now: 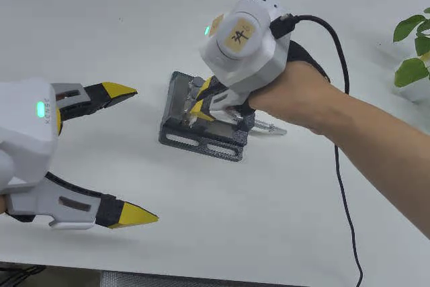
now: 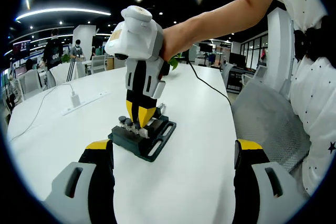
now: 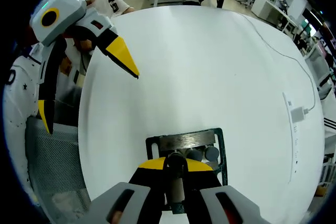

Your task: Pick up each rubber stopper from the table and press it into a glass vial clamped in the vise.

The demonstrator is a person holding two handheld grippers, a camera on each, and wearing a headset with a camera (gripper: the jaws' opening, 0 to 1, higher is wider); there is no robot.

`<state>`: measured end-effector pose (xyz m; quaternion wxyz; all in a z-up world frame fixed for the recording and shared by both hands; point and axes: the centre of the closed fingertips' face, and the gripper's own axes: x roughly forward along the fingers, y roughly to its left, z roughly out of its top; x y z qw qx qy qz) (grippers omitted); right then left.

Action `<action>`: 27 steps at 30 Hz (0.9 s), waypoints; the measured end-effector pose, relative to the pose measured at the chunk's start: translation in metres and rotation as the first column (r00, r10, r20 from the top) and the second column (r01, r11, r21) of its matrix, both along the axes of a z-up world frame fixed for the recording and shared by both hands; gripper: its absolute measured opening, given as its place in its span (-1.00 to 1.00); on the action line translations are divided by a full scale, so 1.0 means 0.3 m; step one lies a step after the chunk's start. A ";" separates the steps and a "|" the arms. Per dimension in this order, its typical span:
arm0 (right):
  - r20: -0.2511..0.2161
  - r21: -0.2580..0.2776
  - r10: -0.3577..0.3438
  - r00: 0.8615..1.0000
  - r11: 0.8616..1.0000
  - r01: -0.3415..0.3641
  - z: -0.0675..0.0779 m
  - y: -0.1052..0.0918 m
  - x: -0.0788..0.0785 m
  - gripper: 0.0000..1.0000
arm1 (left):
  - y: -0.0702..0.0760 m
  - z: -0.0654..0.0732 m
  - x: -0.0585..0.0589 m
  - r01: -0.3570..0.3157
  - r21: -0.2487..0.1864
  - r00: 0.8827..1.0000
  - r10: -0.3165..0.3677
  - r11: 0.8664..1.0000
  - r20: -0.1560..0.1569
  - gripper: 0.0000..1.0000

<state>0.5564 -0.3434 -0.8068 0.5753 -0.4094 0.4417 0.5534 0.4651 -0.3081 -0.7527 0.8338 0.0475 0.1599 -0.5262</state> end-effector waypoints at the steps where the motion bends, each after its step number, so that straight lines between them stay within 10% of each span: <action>1: 0.001 0.002 -0.002 1.000 1.000 0.002 0.000 -0.001 -0.001 -0.84 | -0.002 0.001 0.001 0.001 -0.002 1.000 -0.001 1.000 0.000 0.90; 27: 0.002 0.060 -0.054 0.999 0.997 0.054 0.001 0.003 -0.003 -0.77 | -0.015 0.004 0.003 0.007 -0.012 1.000 -0.007 1.000 -0.003 0.88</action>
